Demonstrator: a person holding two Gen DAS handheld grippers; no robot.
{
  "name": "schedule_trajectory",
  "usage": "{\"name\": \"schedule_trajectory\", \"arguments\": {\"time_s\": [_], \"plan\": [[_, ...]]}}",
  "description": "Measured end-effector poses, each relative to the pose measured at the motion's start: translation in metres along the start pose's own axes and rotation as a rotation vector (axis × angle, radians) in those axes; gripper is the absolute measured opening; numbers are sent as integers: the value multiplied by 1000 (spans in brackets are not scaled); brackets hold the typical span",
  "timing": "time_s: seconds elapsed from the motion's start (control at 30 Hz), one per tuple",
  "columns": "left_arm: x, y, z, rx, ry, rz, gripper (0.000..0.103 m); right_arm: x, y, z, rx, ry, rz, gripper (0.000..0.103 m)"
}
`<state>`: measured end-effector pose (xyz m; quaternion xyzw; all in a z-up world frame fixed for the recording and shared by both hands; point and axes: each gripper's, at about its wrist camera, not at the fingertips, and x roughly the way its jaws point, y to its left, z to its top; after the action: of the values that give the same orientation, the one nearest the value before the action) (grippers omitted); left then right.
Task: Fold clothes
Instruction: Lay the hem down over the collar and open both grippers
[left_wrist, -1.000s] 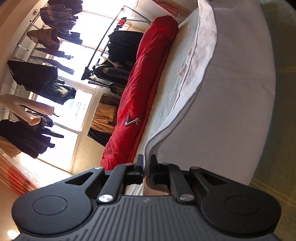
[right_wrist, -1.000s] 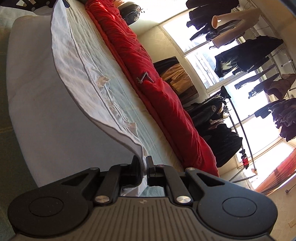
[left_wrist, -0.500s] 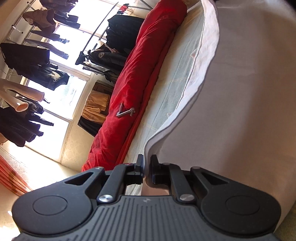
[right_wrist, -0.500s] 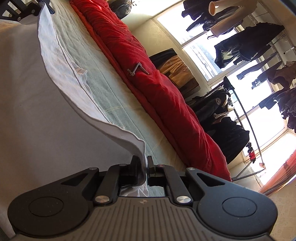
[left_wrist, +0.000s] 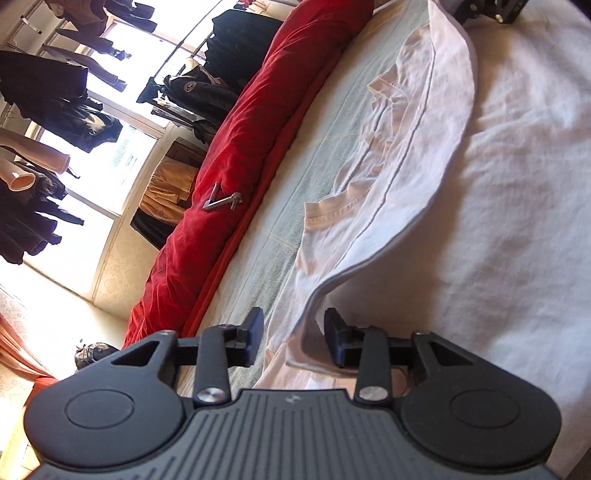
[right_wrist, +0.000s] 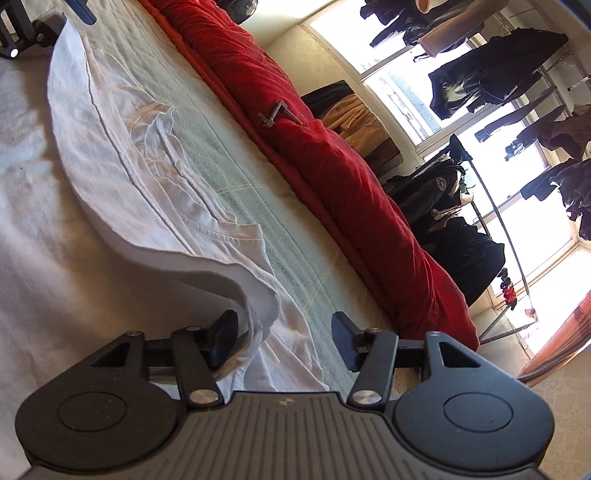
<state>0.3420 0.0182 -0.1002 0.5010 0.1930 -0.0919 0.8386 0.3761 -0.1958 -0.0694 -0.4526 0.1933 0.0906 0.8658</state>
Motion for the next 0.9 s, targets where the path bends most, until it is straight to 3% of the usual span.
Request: {"name": "schedule_trajectory", "arguments": {"time_s": [0.07,0.23,0.57,0.77,0.9], "plan": [[-10,5,-3,-16,-12,-13,52,-13,-5,-6,-2,-8,12,72],[-20,10,-2,-36,-30,-60,54,-30,-14,-14,54,-10,64,74],[35,43,30,-152,-21,-59,57,21,-38,5,127,5,60,76],[77,62,37,-256,37,-76,57,69,-66,8,270,38,192,76],[73,74,35,-331,13,-105,57,63,-90,7,360,-19,270,77]]}}
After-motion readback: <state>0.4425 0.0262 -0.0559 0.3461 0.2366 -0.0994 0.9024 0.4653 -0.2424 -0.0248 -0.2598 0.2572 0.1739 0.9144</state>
